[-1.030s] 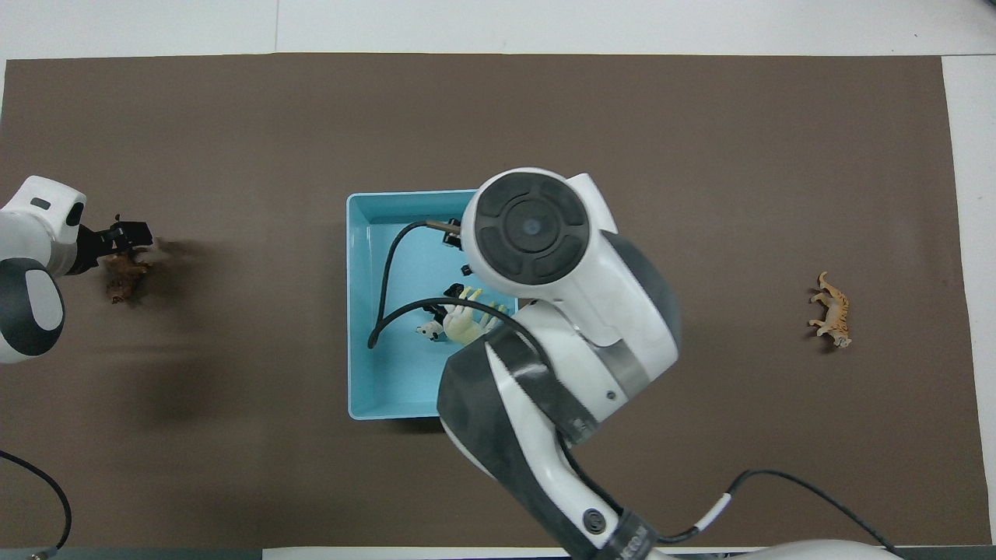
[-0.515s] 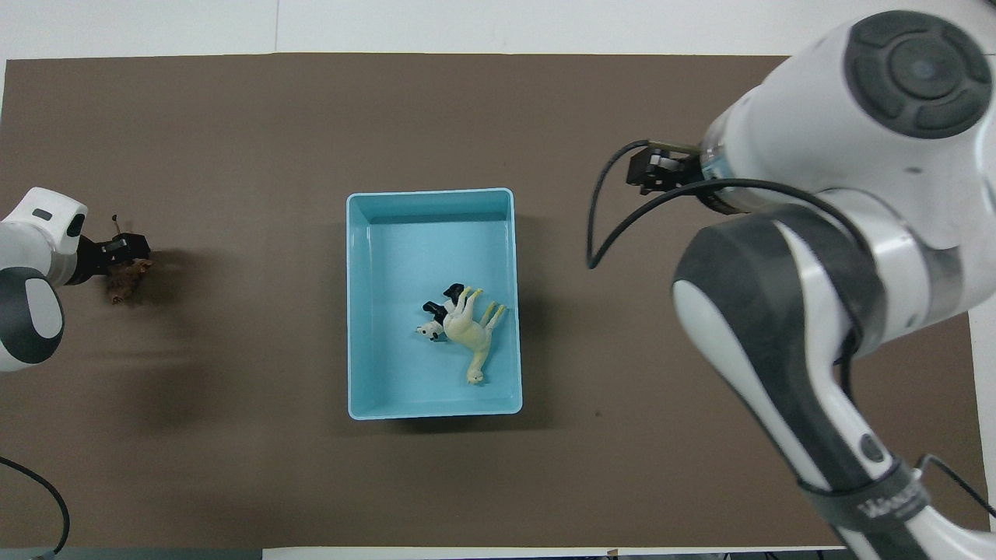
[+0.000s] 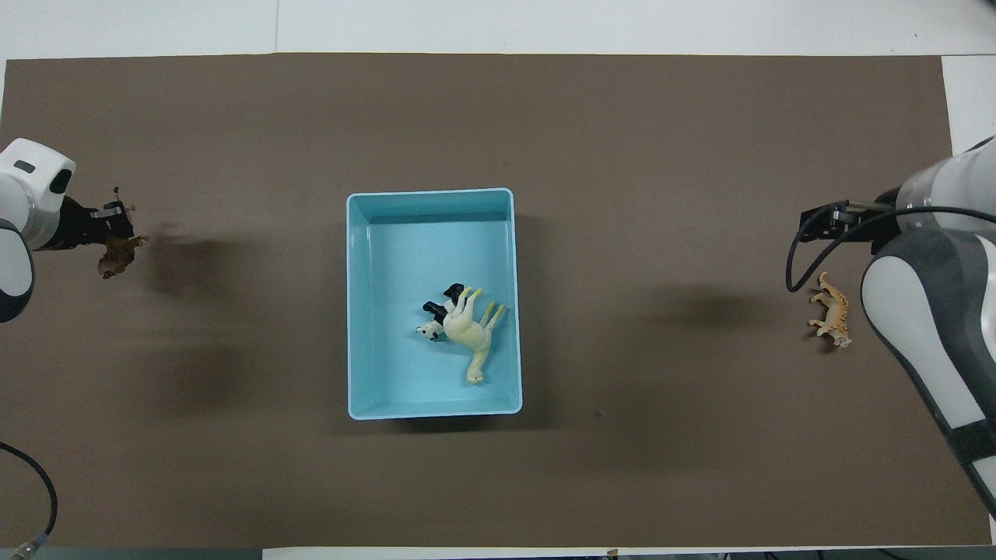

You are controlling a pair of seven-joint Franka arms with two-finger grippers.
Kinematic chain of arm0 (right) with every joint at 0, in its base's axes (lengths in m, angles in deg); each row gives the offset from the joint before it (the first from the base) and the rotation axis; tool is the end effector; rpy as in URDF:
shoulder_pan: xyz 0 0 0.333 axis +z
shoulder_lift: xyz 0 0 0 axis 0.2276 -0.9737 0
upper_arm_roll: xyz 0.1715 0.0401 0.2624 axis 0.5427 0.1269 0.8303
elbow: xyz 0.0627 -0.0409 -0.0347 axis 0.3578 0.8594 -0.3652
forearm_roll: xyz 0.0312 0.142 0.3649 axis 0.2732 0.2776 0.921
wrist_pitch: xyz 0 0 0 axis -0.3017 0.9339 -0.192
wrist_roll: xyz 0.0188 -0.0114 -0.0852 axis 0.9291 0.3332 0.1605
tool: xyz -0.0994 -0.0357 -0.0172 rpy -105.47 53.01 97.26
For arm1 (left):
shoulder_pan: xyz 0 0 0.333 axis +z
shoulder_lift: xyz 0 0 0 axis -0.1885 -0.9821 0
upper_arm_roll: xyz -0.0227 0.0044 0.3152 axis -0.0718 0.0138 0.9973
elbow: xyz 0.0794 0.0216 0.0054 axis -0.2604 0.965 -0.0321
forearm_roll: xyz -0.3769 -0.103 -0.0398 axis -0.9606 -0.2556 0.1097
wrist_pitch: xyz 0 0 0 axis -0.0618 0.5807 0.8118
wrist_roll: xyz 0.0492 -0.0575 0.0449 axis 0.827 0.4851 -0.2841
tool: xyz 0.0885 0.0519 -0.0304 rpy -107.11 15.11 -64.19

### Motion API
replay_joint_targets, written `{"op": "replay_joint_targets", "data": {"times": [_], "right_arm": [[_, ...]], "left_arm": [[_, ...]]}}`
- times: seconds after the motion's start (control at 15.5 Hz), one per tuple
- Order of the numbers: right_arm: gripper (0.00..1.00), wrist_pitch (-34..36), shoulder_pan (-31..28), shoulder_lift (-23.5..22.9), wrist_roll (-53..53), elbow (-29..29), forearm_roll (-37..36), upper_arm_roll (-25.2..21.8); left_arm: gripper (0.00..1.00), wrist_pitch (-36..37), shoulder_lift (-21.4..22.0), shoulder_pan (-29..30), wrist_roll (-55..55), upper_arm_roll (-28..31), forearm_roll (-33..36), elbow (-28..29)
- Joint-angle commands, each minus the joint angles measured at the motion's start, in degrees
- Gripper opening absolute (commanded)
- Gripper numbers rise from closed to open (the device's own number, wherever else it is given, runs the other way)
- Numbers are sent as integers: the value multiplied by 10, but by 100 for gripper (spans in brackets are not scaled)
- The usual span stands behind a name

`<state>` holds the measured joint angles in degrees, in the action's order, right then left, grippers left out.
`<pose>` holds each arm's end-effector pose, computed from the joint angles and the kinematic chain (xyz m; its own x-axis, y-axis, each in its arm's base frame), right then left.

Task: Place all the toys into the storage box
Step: 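Lower the brown toy into the box with the left gripper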

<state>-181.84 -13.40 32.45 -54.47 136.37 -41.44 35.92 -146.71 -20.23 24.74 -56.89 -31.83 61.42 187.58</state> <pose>0.5552 -0.0521 0.4276 0.9779 -0.2051 0.0406 -0.2059 -0.9784 0.0174 0.6213 0.0942 0.3710 0.9646 0.2481 0.0891 0.2514 -0.9675 -0.0284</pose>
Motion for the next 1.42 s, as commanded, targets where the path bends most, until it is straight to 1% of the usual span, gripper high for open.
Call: {"op": "replay_joint_targets", "data": {"times": [0.0,0.13,0.32,0.45,0.51,0.58,0.64,0.71,0.77,0.97,1.16,1.22,1.29,1.35], "right_arm": [[100,-85,-54,31,51,98,3,10],[100,-126,-72,14,72,122,3,9],[100,-192,-74,-12,64,149,3,10],[100,-234,-71,-21,58,167,3,10],[100,-238,-70,-21,61,172,3,10],[100,-248,-71,-26,65,176,3,10],[100,-261,-73,-31,74,179,3,10],[100,-278,-76,-37,89,186,3,10],[100,-290,-78,-39,94,193,3,10],[100,-296,-84,-38,91,205,3,10],[100,-297,-93,-32,94,225,3,10],[81,-301,-99,-31,96,228,3,11],[25,-302,-100,-31,95,228,3,11],[0,-301,-99,-31,89,228,3,11]], "left_arm": [[0,93,40,-78,-95,4,1,-17],[0,122,54,-151,-212,-1,-2,-17],[0,119,59,-259,-399,-2,-20,-17],[0,101,63,-311,-474,-2,-23,-7],[4,88,73,-328,-486,-3,-23,15],[17,72,83,-342,-490,-4,-24,40],[37,58,90,-357,-496,-4,-24,57],[74,56,93,-364,-502,-4,-24,63],[100,59,93,-365,-503,-4,-24,61],[100,64,96,-365,-505,-4,-24,56],[100,84,120,-359,-502,-3,-24,55],[100,99,130,-354,-496,2,-24,51],[100,108,141,-344,-493,3,-24,49],[100,113,153,-324,-482,3,-24,48]]}}
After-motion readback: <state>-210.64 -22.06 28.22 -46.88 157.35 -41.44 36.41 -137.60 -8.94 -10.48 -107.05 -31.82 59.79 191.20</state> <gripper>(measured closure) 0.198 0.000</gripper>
